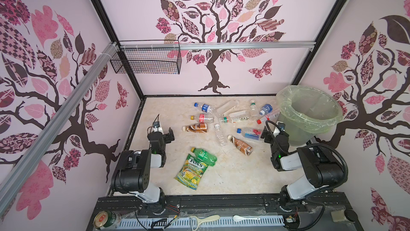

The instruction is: Throw the plastic bottles in the bin

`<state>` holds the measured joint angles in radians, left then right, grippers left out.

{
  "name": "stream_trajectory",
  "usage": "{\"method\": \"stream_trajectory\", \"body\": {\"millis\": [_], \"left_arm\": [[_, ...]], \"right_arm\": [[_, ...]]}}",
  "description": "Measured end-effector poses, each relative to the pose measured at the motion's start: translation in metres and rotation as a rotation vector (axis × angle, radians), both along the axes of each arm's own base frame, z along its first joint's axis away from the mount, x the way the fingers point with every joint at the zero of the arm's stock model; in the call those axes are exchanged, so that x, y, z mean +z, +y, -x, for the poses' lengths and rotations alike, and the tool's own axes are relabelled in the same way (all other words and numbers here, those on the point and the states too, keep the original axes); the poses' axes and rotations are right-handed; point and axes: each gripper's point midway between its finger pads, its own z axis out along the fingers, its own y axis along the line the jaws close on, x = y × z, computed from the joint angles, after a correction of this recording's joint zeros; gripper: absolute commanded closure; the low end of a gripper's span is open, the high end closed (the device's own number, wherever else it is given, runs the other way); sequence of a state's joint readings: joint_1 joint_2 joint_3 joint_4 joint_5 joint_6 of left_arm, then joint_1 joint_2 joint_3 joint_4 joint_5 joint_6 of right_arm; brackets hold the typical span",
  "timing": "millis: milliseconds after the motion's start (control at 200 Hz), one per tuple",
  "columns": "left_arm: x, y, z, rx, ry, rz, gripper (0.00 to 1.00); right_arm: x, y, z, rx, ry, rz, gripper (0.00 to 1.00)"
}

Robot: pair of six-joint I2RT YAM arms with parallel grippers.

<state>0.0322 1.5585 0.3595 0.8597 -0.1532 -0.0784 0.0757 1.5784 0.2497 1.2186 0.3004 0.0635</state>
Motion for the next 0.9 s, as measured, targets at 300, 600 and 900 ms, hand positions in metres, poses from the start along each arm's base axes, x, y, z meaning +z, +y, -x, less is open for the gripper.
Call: {"method": "stream_trajectory", "body": {"millis": [300, 600, 900], "left_arm": [[0.014, 0.000, -0.002, 0.002, 0.035, 0.001, 0.02], [0.065, -0.003, 0.004, 0.080, 0.018, 0.039, 0.01], [0.117, -0.032, -0.006, 0.102, 0.101, 0.104, 0.02]], "right_arm": [[0.030, 0.006, -0.022, 0.009, 0.045, 0.010, 0.01], [0.049, 0.056, -0.026, 0.060, 0.154, 0.077, 0.01], [0.114, 0.082, -0.048, 0.071, 0.227, 0.047, 0.01]]}}
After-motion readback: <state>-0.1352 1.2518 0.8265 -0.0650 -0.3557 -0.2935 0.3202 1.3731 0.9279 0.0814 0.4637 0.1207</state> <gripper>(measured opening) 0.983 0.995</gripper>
